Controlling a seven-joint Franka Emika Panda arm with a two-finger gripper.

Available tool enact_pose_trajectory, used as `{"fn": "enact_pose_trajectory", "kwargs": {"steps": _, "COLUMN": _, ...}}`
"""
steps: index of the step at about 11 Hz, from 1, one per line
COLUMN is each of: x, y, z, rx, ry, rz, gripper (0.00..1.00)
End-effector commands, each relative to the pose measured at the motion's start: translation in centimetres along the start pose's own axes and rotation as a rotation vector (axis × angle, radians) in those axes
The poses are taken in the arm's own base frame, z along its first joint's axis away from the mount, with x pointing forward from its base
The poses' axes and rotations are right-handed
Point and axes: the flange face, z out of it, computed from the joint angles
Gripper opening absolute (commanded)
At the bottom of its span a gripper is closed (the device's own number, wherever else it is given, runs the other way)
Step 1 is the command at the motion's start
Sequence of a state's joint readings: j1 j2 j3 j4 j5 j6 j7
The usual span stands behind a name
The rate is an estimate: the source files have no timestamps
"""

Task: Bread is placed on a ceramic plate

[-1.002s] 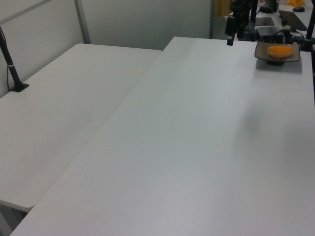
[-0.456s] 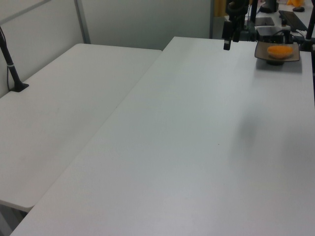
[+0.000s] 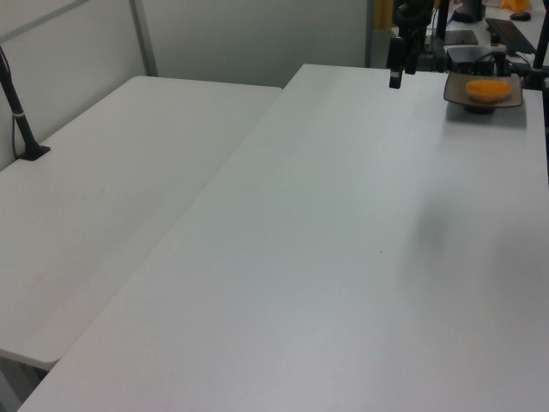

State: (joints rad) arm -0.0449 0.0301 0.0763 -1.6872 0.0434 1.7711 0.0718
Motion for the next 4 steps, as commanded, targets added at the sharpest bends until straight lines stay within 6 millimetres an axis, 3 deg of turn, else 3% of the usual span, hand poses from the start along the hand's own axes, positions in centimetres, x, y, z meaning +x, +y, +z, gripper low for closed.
{"fn": "enact_pose_trajectory", "kwargs": {"steps": 1, "x": -0.85, "y": -0.16, "z": -0.71, "rx": -0.011, "ry": -0.02, "rz": -0.02, "gripper": 1.0}}
{"fn": "enact_pose_trajectory", "kwargs": {"steps": 4, "x": -0.83, "y": -0.16, "z": -0.72, "rx": -0.01, "ry": -0.018, "rz": -0.009, "gripper": 1.0}}
